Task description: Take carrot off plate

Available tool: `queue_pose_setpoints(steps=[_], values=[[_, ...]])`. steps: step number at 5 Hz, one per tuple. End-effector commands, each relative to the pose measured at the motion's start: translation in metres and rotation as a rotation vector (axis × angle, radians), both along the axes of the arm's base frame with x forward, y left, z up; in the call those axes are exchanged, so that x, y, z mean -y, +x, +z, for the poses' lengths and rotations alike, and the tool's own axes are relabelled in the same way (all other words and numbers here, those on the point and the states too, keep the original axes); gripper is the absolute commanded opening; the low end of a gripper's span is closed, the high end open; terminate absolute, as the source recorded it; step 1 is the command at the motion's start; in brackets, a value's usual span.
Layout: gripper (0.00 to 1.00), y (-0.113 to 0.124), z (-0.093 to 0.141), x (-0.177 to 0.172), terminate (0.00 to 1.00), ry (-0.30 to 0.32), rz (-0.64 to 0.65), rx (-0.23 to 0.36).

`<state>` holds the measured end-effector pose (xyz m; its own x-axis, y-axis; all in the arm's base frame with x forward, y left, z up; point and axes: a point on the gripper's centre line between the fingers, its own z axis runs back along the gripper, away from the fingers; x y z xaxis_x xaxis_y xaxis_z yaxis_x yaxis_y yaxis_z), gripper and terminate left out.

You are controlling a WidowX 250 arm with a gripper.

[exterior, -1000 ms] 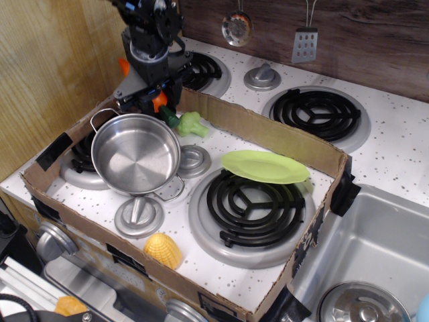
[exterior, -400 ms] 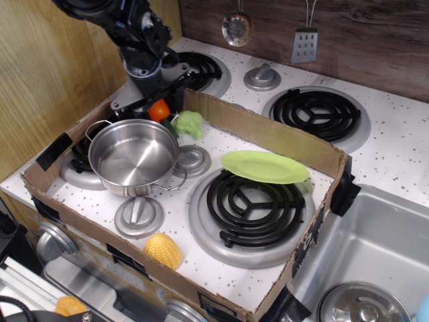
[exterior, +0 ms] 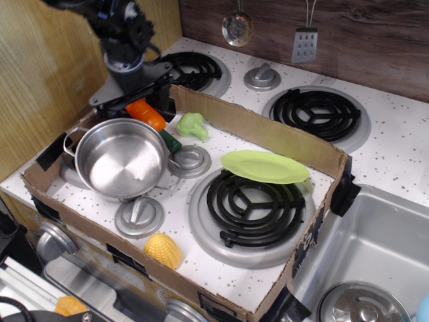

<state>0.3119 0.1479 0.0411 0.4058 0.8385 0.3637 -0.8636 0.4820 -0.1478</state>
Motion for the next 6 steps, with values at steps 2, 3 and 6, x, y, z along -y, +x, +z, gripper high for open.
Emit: queue_pose_setpoints(steps=[2,3,6], values=[[1.0,0.035,0.08,0.021,0.0,0.131,-0.092,0.084],[1.0,0.043,0.092,0.042,0.0,0.156,-0.114,0.063],[1.0,0.046,0.096,0.069,0.0,0.127,-0.127,0.025]])
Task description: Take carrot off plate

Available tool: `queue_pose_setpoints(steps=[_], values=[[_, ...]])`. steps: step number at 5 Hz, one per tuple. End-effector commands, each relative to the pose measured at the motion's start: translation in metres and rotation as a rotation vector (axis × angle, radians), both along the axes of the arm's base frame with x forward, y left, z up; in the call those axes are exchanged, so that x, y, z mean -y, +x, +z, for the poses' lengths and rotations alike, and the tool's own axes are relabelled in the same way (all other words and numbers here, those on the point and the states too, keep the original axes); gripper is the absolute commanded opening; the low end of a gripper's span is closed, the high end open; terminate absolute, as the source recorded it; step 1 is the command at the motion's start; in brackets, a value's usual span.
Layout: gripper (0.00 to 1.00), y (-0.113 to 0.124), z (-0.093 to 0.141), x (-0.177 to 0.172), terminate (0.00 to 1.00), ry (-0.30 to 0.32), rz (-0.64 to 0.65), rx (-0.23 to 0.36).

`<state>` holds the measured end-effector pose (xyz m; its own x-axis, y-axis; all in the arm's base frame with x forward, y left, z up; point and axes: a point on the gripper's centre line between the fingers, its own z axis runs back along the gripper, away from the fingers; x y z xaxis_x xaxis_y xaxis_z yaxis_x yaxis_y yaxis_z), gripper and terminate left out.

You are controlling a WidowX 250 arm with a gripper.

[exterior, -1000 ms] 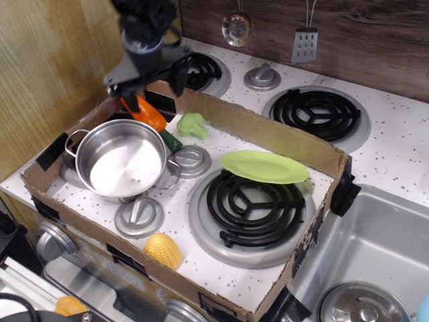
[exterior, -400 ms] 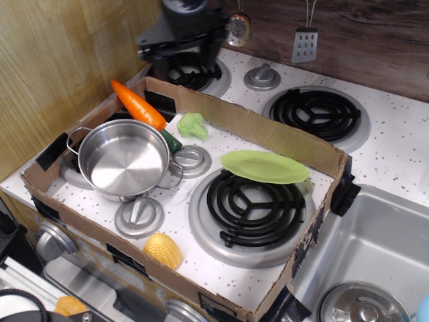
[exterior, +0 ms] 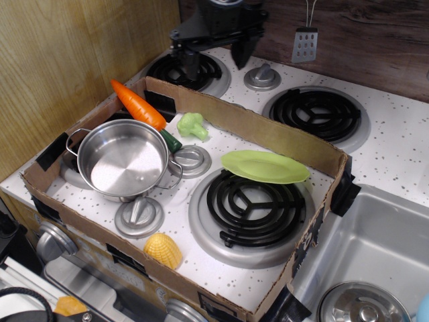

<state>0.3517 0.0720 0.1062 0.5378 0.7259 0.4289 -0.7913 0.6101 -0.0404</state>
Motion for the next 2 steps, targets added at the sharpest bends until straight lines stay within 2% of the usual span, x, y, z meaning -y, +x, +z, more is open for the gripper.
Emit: queue_pose_setpoints(steps=[1,2], values=[[1.0,0.0061,0.0306,-0.0072,0.0,0.006,0.01,0.08],[1.0,0.0061,0.0306,-0.0072,1.0,0.006,0.01,0.08]])
